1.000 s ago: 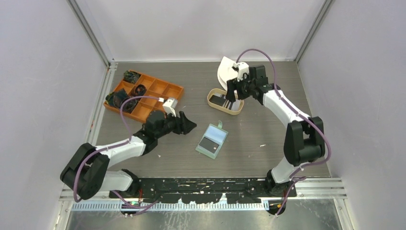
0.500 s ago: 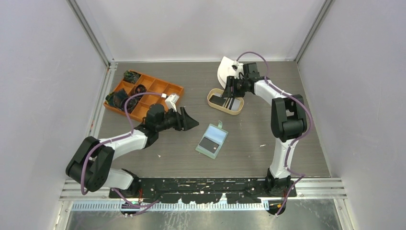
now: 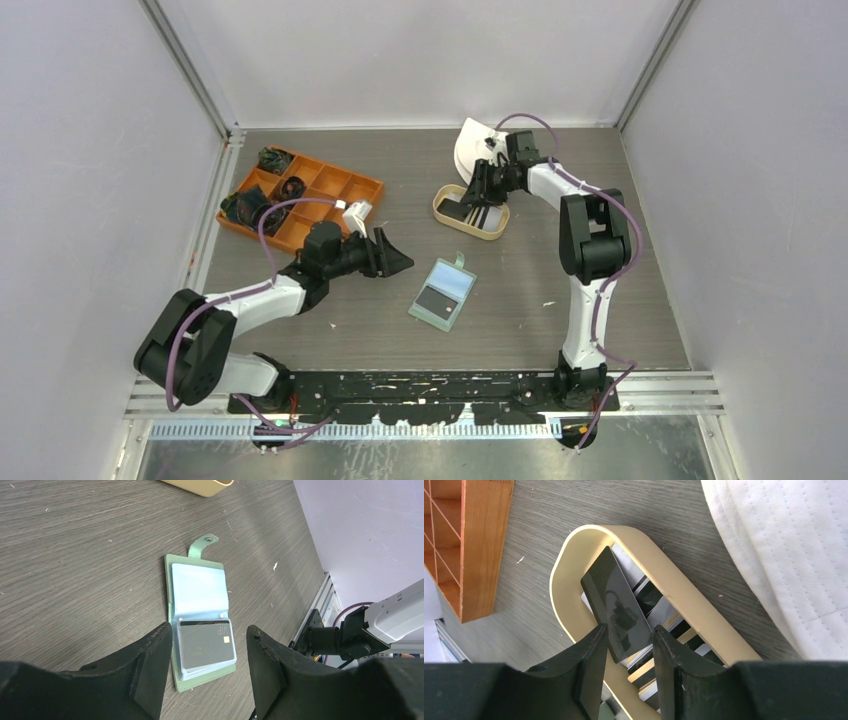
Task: Put the credit cards into the card holder
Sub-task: Pick up the credit card from the storage box.
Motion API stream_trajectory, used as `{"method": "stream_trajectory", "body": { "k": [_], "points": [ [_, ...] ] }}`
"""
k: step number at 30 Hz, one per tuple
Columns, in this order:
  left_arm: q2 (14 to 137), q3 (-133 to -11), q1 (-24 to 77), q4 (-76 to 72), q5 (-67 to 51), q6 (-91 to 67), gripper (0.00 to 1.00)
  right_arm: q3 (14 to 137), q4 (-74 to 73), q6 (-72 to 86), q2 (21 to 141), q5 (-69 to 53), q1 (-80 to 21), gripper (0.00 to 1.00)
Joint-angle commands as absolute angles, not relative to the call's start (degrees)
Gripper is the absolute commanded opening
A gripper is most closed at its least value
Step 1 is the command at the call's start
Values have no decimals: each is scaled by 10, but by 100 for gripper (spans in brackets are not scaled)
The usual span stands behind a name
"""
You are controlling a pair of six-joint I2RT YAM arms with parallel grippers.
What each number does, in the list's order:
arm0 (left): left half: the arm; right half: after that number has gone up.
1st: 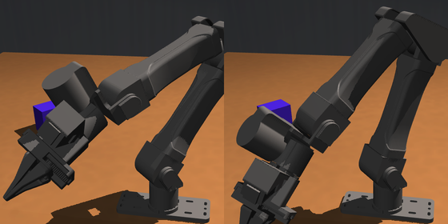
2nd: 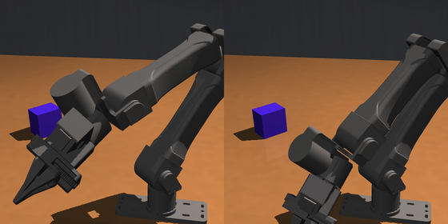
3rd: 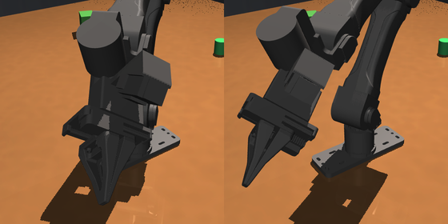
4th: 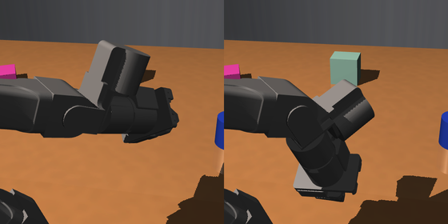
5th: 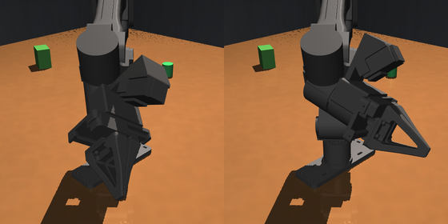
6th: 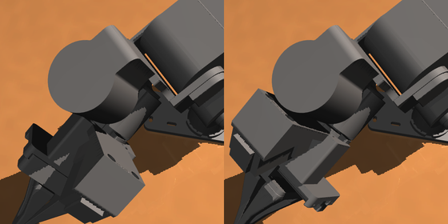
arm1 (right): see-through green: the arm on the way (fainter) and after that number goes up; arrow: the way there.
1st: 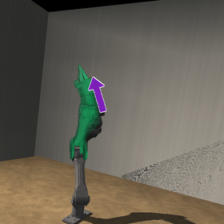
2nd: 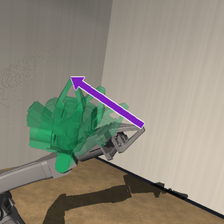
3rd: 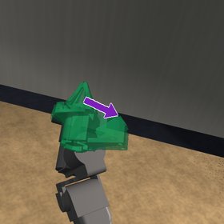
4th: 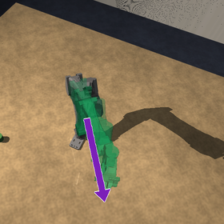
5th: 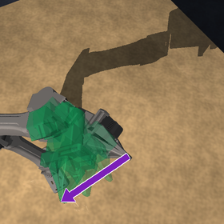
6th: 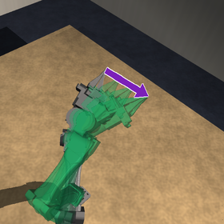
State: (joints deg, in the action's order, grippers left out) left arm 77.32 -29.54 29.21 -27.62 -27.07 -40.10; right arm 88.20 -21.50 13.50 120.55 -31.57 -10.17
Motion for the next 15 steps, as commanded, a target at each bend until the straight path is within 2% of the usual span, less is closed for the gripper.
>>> {"method": "stream_trajectory", "body": {
  "k": [1,10,15],
  "points": [
    [756,-296,289,-301,-283,-398,56,907,-221,150,1213,-343,-102,43],
    [754,-296,289,-300,-286,-401,56,905,-221,173,1212,-355,-102,40],
    [749,-295,289,-297,-286,-401,56,917,-242,133,1194,-303,-106,46]
  ]
}}
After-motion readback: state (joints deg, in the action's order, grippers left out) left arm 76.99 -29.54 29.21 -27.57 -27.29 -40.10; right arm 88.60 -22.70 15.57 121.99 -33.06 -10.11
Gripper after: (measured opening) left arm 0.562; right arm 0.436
